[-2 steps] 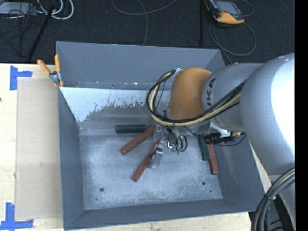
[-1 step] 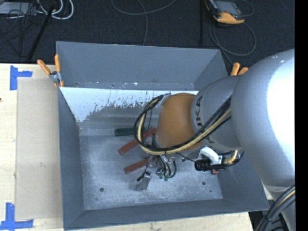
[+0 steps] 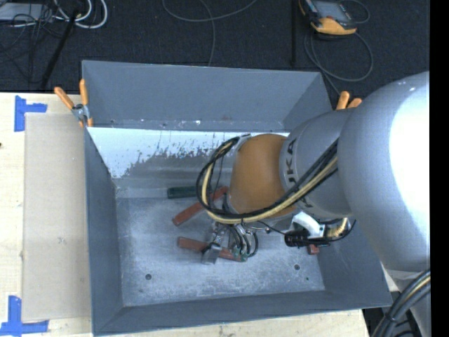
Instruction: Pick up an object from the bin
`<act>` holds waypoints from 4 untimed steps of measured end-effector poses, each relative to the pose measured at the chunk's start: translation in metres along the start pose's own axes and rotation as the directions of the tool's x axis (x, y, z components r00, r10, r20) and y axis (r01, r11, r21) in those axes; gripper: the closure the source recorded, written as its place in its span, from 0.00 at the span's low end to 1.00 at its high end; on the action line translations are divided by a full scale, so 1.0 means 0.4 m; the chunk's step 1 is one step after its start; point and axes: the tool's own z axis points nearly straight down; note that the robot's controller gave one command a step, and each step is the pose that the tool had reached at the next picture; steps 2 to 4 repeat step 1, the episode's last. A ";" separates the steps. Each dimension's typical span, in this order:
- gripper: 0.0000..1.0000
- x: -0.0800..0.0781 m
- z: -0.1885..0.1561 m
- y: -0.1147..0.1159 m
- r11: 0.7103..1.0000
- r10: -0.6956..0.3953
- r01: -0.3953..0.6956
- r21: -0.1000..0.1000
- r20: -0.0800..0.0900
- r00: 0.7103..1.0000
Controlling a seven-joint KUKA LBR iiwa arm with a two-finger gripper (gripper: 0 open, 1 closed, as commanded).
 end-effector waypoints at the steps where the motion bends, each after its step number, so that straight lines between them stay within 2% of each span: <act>1: 1.00 -0.003 -0.329 -0.002 0.998 -0.060 0.060 -0.004 0.009 0.998; 4: 1.00 -0.003 -0.329 -0.002 0.998 -0.060 0.060 -0.004 0.009 0.998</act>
Offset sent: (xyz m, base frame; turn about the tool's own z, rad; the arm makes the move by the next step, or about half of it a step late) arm -0.0007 -0.0009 0.1279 -0.0620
